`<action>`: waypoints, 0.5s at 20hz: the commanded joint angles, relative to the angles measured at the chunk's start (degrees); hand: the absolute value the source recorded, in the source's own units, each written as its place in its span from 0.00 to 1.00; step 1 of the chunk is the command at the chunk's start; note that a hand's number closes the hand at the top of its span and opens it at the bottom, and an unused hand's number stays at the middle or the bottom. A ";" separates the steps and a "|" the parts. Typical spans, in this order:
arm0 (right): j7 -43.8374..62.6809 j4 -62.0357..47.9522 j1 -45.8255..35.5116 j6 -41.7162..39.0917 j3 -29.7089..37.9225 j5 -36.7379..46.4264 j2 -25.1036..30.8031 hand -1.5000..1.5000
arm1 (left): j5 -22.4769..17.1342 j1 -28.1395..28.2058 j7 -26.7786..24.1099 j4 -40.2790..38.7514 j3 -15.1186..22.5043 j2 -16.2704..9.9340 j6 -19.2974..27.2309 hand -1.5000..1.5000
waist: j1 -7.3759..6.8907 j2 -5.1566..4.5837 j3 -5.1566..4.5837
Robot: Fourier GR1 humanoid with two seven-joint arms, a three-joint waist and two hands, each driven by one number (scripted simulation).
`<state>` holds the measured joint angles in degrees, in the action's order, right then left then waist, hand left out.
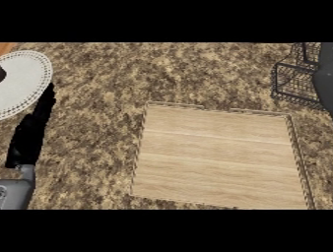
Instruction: Pick the can from the tray and place it in the tiered basket
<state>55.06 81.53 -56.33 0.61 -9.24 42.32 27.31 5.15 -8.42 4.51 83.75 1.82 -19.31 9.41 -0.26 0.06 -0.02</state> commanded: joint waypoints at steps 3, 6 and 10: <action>-8.43 -9.95 -2.54 -3.12 3.01 1.12 4.08 1.00 | -0.77 -3.24 2.10 -0.34 -2.53 -1.41 -1.95 0.50 | -0.27 -0.26 0.01; -12.74 -11.33 1.73 -2.77 1.82 4.43 8.13 1.00 | 0.93 1.50 -2.38 -0.17 -0.80 0.95 -0.24 0.50 | -0.12 -0.23 0.00; -13.23 -18.09 1.21 -3.42 -0.92 11.50 12.29 1.00 | -1.10 -1.32 0.99 0.49 -2.50 -1.05 -2.77 0.50 | -0.42 -0.34 0.00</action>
<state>44.31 68.05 -56.11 -2.21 -8.73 49.23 35.56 4.87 -8.92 4.48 83.96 0.32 -19.65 7.60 -0.61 -0.23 -0.03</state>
